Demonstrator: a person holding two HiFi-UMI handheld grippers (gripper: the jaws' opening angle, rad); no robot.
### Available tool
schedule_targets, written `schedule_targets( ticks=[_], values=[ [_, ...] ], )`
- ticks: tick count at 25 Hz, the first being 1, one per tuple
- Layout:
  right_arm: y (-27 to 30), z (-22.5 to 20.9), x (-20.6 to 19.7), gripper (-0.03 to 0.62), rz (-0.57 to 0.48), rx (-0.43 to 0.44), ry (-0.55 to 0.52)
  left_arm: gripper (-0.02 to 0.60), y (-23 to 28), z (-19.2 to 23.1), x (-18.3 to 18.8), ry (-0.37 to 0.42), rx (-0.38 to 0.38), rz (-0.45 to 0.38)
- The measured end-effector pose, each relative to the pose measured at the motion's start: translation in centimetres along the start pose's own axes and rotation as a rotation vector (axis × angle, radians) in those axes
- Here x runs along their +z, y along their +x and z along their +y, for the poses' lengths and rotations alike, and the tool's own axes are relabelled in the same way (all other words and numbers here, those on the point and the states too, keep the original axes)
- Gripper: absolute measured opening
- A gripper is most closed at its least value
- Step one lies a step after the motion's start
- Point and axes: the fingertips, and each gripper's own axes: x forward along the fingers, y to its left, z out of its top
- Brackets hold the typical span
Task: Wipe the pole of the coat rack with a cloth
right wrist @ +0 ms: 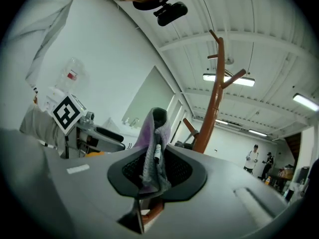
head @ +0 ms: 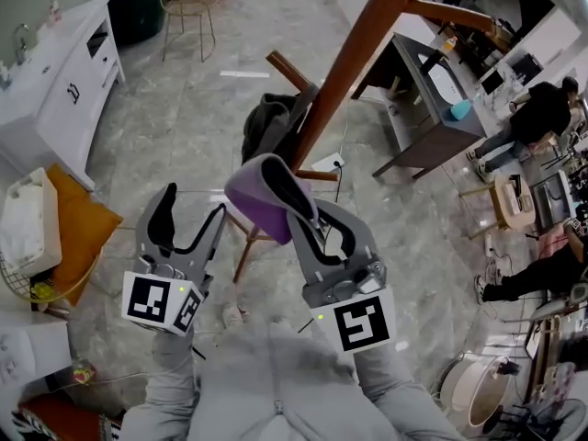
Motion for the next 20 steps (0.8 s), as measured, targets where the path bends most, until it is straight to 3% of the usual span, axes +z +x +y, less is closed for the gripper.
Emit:
schedule_targets(
  ticks=[8,11,16,20],
  values=[
    [-1.5,-2.8,-7.4,0.052,0.118,0.095,-0.036,0.377,-0.1,-1.4,-0.5,0.005,0.03,0.007],
    [-0.3,-1.8,-10.0,0.052,0.167,0.16,-0.06,0.377,-0.4,-1.2,-0.8,0.004,0.053,0.011],
    [3.0,1.3,-12.6,0.052,0.139,0.231,-0.125,0.377,-1.6,-0.4,-0.7,0.01,0.107,0.02],
    [5.3,3.4,-15.6,0.052,0.14,0.278,-0.262,0.377,-2.9,0.6,-0.6,0.017,0.152,0.024]
  ],
)
